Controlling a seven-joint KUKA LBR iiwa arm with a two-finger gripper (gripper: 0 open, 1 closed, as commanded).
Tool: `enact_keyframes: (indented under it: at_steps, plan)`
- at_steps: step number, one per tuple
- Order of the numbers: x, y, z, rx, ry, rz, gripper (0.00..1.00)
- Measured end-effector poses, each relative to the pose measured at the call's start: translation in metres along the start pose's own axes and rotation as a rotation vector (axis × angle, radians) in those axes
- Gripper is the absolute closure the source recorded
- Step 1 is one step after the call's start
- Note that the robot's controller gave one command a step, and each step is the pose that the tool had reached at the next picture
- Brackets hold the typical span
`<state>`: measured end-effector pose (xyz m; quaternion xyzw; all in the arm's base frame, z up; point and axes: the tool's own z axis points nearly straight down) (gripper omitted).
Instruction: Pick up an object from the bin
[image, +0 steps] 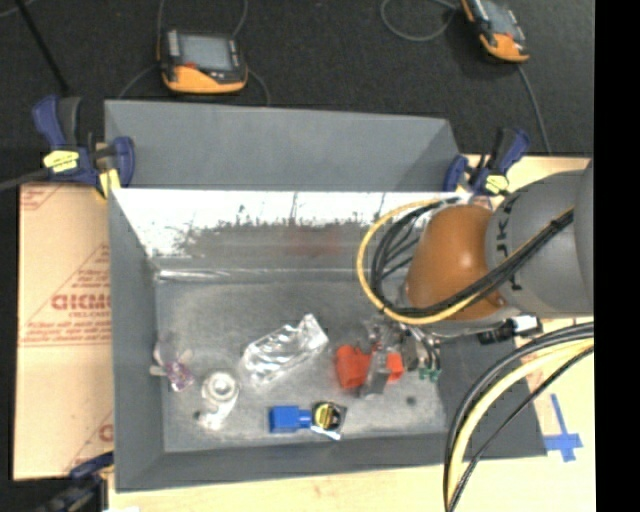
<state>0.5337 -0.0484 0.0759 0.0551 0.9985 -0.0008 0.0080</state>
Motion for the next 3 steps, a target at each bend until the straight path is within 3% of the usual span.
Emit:
enact_keyframes:
  at_steps: [1,2,3]
  plan:
    - [-0.003,0.000,-0.043,-0.001,0.008,-0.003,1.00]
    - [-0.004,-0.001,-0.046,0.000,0.011,-0.005,1.00]
    - [-0.007,-0.001,-0.094,-0.001,0.008,-0.007,1.00]
